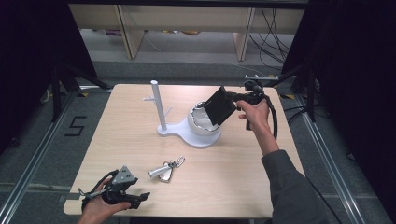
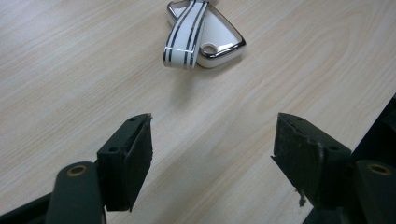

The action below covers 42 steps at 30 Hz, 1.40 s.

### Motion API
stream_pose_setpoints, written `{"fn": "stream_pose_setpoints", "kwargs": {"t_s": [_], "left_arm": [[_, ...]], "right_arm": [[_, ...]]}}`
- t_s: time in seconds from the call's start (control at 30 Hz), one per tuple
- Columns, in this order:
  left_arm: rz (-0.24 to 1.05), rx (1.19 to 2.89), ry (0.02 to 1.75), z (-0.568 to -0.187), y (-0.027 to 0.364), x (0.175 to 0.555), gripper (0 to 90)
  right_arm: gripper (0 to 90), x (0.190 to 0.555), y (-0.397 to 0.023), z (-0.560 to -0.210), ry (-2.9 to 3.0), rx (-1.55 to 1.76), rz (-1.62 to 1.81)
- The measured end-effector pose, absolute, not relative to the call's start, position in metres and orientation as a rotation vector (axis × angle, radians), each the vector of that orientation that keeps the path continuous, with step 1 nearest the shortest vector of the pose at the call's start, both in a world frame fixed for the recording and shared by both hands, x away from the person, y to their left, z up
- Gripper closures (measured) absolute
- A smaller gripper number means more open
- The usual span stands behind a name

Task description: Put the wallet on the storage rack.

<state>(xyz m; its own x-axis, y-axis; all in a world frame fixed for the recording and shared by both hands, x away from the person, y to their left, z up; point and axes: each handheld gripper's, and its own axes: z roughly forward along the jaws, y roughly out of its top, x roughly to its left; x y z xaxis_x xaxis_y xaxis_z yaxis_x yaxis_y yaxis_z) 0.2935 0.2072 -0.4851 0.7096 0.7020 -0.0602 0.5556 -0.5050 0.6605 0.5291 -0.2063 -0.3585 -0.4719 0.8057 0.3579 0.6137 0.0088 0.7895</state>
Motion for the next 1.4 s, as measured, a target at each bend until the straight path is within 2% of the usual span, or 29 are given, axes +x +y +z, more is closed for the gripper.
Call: {"fn": "stream_pose_setpoints", "kwargs": {"t_s": [0.17,0.63,0.77,0.8,0.83,0.9,0.93,0.97,1.07,1.13,1.4], "left_arm": [[0.279,2.239,0.955,-0.485,0.207,0.293,28.0],[0.282,2.245,0.95,-0.485,0.208,0.293,28.0],[0.281,2.245,0.949,-0.485,0.207,0.293,27.9],[0.276,2.24,0.95,-0.486,0.207,0.292,27.9],[0.273,2.248,0.944,-0.486,0.207,0.293,27.9],[0.274,2.249,0.945,-0.486,0.207,0.292,27.8],[0.273,2.26,0.926,-0.486,0.207,0.293,27.7],[0.276,2.259,0.93,-0.486,0.207,0.293,27.7],[0.271,2.254,0.943,-0.486,0.207,0.293,27.6],[0.272,2.255,0.941,-0.486,0.207,0.293,27.3],[0.27,2.254,0.952,-0.486,0.207,0.292,27.1]], "right_arm": [[83.2,0.532,-0.199,-0.36,2.084,1.528,1.45],[82.0,0.544,-0.18,-0.405,2.139,1.552,1.442],[76.7,0.545,-0.181,-0.405,2.137,1.53,1.402],[72.8,0.544,-0.181,-0.404,2.131,1.55,1.39],[64.7,0.545,-0.182,-0.406,2.152,1.572,1.401],[58.7,0.544,-0.184,-0.406,2.155,1.616,1.353],[50.4,0.545,-0.188,-0.408,2.152,1.586,1.356],[47.2,0.544,-0.189,-0.408,2.154,1.593,1.369],[45.1,0.542,-0.193,-0.407,2.163,1.58,1.387],[39.2,0.536,-0.198,-0.402,2.148,1.584,1.385],[34.3,0.514,-0.214,-0.394,2.097,1.525,1.464]]}}
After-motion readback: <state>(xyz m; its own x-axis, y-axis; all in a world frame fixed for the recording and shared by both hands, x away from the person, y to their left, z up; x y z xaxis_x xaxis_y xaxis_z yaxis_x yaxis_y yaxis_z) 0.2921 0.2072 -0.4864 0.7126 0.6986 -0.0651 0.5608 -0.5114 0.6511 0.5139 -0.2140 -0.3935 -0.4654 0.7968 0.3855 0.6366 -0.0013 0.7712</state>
